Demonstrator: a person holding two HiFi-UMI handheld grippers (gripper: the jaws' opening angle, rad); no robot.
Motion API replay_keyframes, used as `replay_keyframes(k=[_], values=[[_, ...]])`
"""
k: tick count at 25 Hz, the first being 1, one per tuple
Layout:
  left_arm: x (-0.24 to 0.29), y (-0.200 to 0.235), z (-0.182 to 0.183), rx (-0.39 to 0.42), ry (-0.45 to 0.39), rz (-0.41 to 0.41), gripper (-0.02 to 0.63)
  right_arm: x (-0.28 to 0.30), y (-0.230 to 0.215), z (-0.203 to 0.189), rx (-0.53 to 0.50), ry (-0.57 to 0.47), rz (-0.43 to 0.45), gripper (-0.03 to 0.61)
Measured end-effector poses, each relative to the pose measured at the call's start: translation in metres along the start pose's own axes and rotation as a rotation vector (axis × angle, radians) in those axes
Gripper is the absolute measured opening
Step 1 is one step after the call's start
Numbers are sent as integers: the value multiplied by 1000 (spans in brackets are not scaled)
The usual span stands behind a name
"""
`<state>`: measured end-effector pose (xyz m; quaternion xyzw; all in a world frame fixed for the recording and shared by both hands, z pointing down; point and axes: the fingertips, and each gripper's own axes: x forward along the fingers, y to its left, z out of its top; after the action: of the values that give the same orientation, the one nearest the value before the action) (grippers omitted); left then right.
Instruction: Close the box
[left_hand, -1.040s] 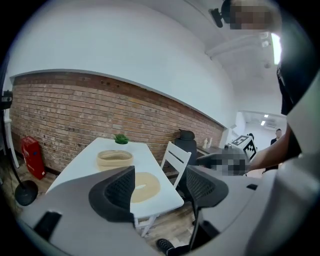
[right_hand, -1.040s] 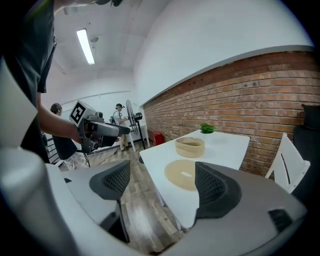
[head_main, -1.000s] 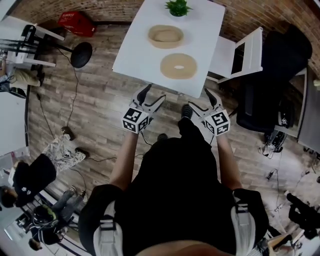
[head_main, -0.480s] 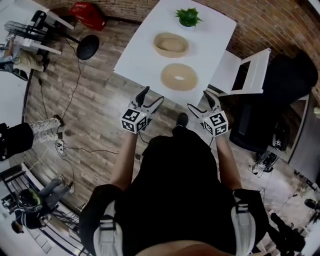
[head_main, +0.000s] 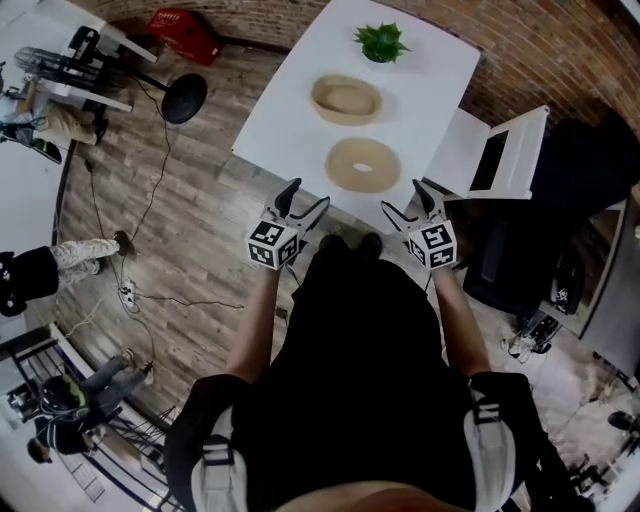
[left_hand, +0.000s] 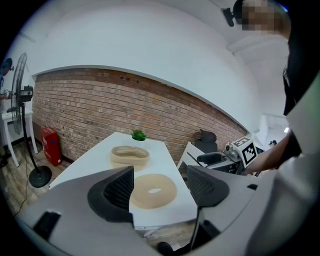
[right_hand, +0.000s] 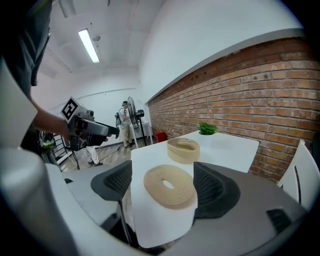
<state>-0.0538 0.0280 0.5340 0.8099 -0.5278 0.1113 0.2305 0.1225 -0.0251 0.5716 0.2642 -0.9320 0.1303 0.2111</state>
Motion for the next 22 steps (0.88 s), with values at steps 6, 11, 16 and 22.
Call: replay_keyframes(k=[6, 11, 16, 22], values=[[18, 31, -7, -22, 39, -31, 333, 22, -7, 0, 31, 28, -30, 367], [60, 57, -18, -29, 109, -121, 333, 36, -30, -5, 73, 62, -105, 365], [92, 72, -27, 0, 193, -192, 333, 50, -47, -16, 130, 101, -170, 364], [120, 78, -46, 37, 276, -262, 333, 69, -59, -39, 218, 124, -219, 364]])
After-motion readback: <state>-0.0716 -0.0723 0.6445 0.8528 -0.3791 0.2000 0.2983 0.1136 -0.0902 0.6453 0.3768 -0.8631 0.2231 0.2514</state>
